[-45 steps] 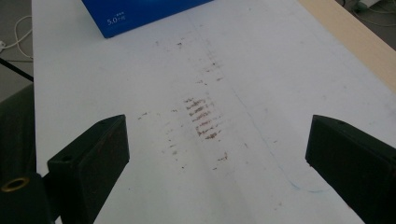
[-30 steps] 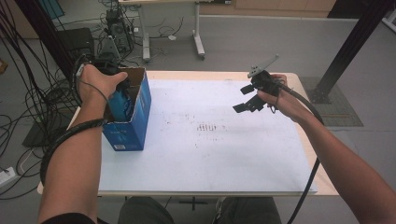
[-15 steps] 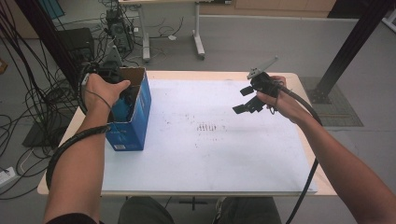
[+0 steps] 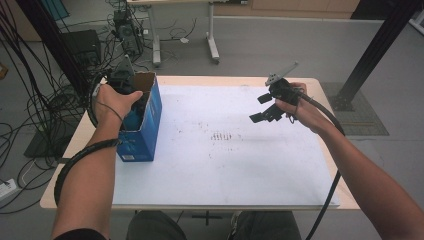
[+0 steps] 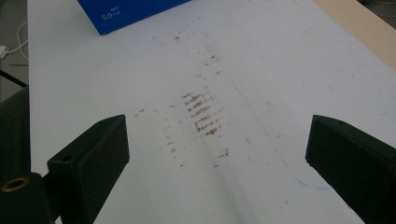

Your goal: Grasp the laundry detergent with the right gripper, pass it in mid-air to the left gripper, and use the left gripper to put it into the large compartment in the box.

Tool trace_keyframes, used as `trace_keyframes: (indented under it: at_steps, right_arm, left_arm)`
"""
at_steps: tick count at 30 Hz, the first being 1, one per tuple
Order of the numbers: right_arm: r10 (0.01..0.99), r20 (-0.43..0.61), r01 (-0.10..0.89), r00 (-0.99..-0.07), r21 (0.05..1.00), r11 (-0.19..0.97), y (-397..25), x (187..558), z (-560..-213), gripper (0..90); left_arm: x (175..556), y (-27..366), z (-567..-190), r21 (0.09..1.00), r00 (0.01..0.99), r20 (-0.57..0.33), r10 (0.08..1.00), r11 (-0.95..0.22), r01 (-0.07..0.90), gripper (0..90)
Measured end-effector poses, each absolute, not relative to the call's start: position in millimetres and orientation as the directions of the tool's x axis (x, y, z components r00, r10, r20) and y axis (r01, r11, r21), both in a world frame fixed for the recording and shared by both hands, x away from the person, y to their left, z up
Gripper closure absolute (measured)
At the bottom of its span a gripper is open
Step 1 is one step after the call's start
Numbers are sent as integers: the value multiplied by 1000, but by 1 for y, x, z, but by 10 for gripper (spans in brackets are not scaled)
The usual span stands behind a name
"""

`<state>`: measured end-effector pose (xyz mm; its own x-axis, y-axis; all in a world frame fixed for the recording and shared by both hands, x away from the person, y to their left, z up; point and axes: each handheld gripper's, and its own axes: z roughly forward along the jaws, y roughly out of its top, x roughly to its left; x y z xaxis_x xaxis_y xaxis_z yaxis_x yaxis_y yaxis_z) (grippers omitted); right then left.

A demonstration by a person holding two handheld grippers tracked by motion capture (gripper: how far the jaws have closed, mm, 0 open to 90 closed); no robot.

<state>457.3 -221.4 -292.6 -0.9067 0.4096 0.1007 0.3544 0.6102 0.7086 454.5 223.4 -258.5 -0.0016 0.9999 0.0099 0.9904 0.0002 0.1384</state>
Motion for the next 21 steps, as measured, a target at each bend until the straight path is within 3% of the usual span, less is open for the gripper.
trace_keyframes:
  at_steps: [21]
  right_arm:
    - [414, 104, 360, -904, 706, 609, -222, 458, -294, 62]
  left_arm:
    - [447, 231, -274, 136, 7, 4, 1000, -7, 991, 373]
